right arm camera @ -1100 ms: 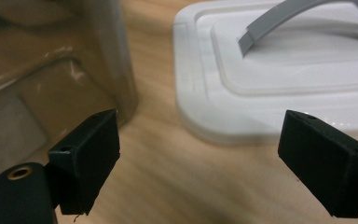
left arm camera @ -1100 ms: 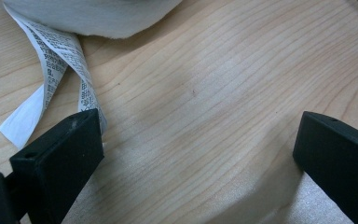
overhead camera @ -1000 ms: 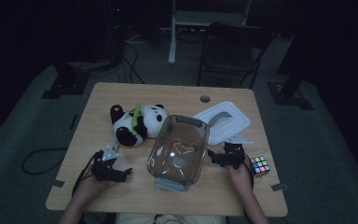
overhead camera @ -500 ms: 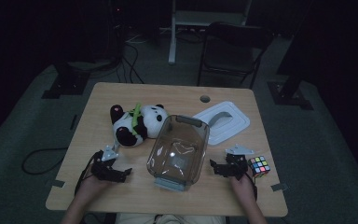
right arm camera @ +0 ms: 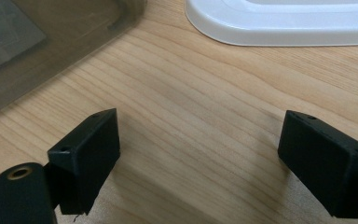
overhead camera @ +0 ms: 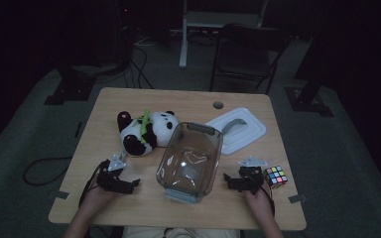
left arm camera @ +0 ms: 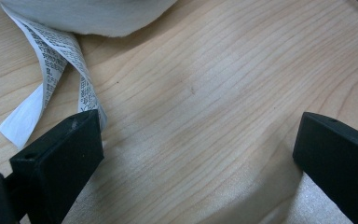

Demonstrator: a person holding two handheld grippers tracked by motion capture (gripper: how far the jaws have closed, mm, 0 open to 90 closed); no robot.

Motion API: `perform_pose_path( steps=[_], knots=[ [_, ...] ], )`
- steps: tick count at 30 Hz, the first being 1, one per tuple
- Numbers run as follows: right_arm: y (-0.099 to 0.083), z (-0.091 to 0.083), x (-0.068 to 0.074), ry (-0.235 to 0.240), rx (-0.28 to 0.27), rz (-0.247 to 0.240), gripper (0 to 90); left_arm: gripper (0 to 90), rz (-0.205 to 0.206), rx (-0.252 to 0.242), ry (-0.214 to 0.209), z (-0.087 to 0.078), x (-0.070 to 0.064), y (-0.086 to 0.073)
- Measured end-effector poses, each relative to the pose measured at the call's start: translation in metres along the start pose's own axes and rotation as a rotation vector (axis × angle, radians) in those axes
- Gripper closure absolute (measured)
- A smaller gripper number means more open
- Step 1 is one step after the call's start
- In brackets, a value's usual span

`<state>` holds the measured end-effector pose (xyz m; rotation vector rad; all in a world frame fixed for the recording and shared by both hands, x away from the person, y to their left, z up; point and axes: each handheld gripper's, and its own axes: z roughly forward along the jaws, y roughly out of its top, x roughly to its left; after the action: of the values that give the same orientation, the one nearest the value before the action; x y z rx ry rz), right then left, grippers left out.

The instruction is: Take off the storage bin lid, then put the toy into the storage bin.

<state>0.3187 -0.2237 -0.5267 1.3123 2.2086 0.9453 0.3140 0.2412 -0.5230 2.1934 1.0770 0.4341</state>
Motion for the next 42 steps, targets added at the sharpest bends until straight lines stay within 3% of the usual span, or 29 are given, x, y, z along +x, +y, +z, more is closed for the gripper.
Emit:
perform_pose_path(
  steps=[13, 20, 29, 42],
  knots=[
    [0.0, 0.0, 0.0, 0.0, 0.0, 0.002, 12.2, 2.5, 0.014, 0.036, -0.002, -0.004, 0.001, 0.005],
    [0.0, 0.0, 0.0, 0.001, 0.0, 0.002, 12.2, 2.6, 0.035, 0.002, -0.008, -0.019, 0.004, 0.019],
    [0.0, 0.0, 0.0, 0.001, 0.002, 0.006, 12.3, 2.6, 0.094, -0.068, -0.017, -0.038, 0.014, 0.063],
    [0.0, 0.0, 0.0, 0.001, 0.002, 0.006, 12.3, 2.6, 0.139, -0.111, -0.026, -0.039, 0.026, 0.117]
  ],
)
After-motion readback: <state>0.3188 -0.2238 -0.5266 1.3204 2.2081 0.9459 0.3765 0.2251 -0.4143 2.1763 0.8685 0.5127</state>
